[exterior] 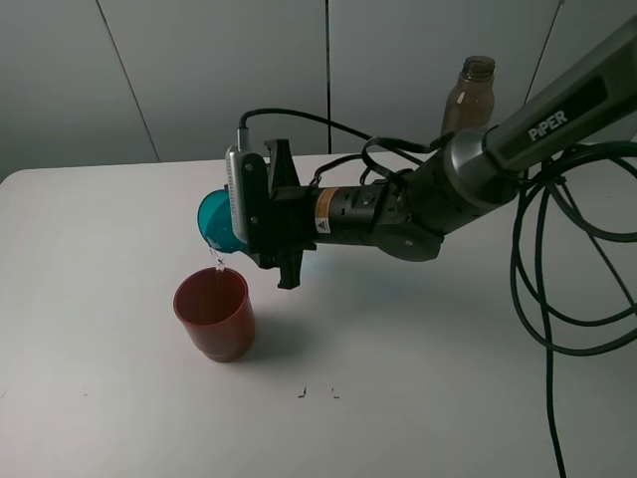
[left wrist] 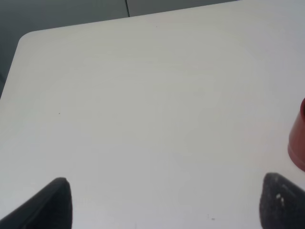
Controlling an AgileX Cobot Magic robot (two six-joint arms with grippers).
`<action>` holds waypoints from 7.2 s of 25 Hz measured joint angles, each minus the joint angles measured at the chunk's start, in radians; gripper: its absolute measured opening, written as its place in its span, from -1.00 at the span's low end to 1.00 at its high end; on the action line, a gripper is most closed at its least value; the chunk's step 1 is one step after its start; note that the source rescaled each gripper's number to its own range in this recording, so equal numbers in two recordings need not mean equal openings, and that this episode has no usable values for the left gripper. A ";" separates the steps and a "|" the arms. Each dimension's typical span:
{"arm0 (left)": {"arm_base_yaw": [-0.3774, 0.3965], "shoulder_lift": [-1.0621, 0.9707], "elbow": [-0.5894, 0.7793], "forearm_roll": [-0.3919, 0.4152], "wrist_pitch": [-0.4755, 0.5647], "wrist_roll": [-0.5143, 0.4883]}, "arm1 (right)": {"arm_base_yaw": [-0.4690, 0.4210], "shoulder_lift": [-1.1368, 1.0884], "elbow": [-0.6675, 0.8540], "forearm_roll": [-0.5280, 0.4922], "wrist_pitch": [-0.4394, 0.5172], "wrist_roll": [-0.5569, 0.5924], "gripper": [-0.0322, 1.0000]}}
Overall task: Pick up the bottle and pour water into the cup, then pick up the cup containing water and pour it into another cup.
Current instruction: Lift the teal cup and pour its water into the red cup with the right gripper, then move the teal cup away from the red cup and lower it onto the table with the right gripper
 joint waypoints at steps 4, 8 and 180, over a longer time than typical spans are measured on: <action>0.000 0.000 0.000 0.000 0.000 0.000 | 0.000 0.000 0.000 0.013 -0.022 -0.050 -0.86; 0.000 0.000 0.000 0.000 0.000 0.007 | 0.000 0.000 0.000 0.033 -0.029 -0.105 -0.86; 0.000 0.000 0.000 0.011 0.000 0.000 | -0.189 0.310 -0.301 0.121 0.025 1.003 -0.86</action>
